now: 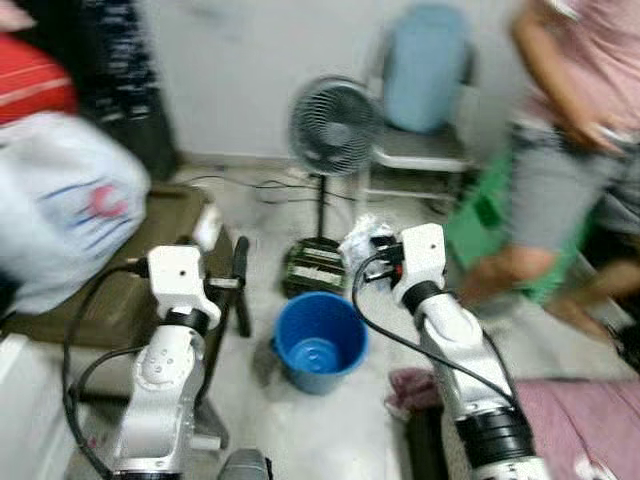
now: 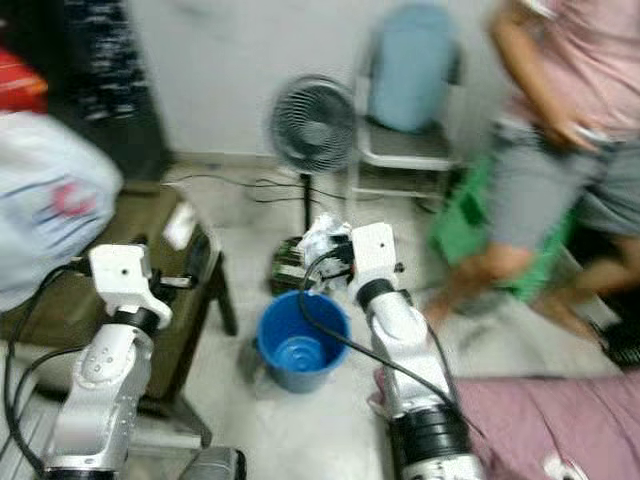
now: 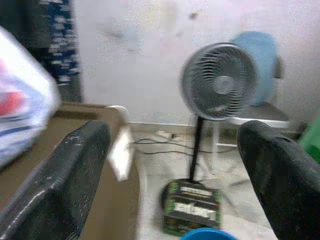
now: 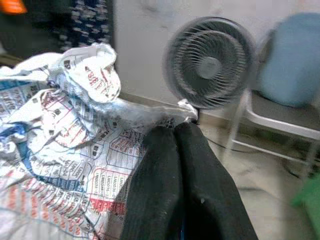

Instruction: Clean up the room

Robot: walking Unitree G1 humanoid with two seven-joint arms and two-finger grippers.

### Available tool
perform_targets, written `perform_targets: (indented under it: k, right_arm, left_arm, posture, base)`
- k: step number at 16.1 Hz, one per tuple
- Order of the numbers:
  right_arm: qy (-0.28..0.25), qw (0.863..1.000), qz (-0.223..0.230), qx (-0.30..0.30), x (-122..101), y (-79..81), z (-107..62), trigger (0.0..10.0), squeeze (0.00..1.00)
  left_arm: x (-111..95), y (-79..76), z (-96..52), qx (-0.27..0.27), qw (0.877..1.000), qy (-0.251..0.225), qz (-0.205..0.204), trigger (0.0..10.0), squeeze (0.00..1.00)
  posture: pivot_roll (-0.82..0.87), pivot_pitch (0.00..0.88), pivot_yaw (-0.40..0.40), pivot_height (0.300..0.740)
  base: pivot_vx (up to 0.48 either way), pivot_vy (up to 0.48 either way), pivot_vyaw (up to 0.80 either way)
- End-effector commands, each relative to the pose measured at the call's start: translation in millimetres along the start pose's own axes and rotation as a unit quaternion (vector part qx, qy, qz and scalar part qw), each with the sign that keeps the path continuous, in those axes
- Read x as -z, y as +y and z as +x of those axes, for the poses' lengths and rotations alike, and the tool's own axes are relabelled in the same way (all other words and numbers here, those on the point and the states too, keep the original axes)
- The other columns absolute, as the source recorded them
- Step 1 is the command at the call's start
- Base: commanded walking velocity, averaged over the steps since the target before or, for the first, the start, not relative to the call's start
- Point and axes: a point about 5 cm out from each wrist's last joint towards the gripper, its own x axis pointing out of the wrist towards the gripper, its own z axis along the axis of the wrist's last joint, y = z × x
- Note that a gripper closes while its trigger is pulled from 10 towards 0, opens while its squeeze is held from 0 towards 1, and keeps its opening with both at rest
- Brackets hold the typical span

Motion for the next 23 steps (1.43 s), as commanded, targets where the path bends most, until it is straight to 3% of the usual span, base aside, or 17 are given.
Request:
perform_targets:
  k: [1, 5, 23]
  right_arm:
    - [-0.002, 1.000, -0.003, 0.006, -2.3, -5.0, 0.3, 10.0, 0.00]
    - [0.000, 1.000, 0.002, 0.011, -1.6, -6.3, 0.6, 10.0, 0.00]
    - [-0.001, 1.000, -0.003, 0.005, -2.0, -5.1, 1.8, 10.0, 0.00]
  left_arm:
    - [-0.6, -2.6, 0.6, 0.006, 1.000, 0.000, 0.000, 10.0, 0.00]
    - [-1.6, -3.9, -0.5, 0.015, 1.000, -0.005, -0.005, 10.0, 0.00]
    - [-1.3, -5.2, 0.7, 0.022, 1.000, -0.005, -0.004, 10.0, 0.00]
  posture:
    - [0.04, 0.000, -0.048, 0.740]
    - [0.04, 0.000, -0.049, 0.740]
    - [0.04, 0.000, -0.048, 0.740]
  base:
    - [0.000, 0.000, 0.00]
    - [0.000, 0.000, 0.00]
    - [0.281, 0.000, 0.00]
